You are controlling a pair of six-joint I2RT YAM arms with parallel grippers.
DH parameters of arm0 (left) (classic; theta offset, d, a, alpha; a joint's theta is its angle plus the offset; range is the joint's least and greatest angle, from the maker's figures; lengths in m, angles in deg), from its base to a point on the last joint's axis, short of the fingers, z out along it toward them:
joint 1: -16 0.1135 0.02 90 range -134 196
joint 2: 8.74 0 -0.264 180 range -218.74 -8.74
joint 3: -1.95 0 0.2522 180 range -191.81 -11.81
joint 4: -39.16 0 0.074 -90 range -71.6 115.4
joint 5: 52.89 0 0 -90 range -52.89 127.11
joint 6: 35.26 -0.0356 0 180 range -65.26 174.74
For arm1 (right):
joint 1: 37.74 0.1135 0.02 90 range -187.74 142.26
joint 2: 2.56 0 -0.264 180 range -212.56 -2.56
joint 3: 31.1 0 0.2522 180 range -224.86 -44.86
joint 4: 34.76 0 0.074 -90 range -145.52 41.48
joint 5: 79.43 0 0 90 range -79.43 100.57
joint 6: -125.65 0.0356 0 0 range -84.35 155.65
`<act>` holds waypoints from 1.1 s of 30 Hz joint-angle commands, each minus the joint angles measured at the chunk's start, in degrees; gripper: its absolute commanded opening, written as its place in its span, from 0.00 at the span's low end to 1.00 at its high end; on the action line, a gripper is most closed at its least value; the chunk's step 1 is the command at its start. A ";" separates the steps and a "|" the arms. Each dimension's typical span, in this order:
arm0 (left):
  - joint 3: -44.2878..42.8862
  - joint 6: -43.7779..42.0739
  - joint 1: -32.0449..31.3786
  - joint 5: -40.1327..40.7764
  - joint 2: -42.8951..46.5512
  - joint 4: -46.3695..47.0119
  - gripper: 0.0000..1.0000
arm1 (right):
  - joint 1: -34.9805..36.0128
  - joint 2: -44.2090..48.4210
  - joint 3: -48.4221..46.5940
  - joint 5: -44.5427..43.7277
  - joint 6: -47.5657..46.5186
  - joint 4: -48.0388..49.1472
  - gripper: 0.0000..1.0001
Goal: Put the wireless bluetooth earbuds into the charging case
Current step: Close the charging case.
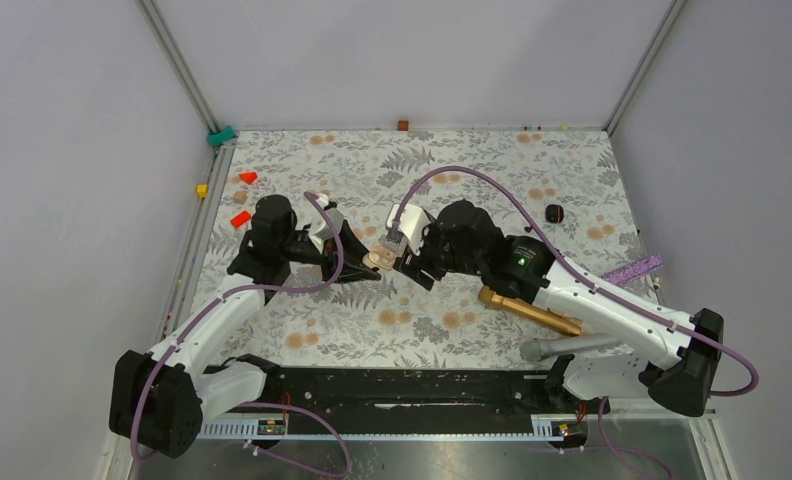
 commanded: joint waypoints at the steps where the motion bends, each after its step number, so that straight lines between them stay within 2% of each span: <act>1: 0.42 -0.76 0.19 -2.24 0.54 2.48 0.00 | -0.26 0.03 -2.23 1.60 1.96 1.11 0.70; 20: 0.03 -4.48 -0.24 -0.91 0.05 -1.03 0.00 | -0.26 0.00 -5.71 3.03 5.28 -0.58 0.71; 33: -0.07 -4.65 -0.24 -1.75 0.45 -1.30 0.00 | -0.26 1.38 -4.57 1.20 0.32 -1.55 0.74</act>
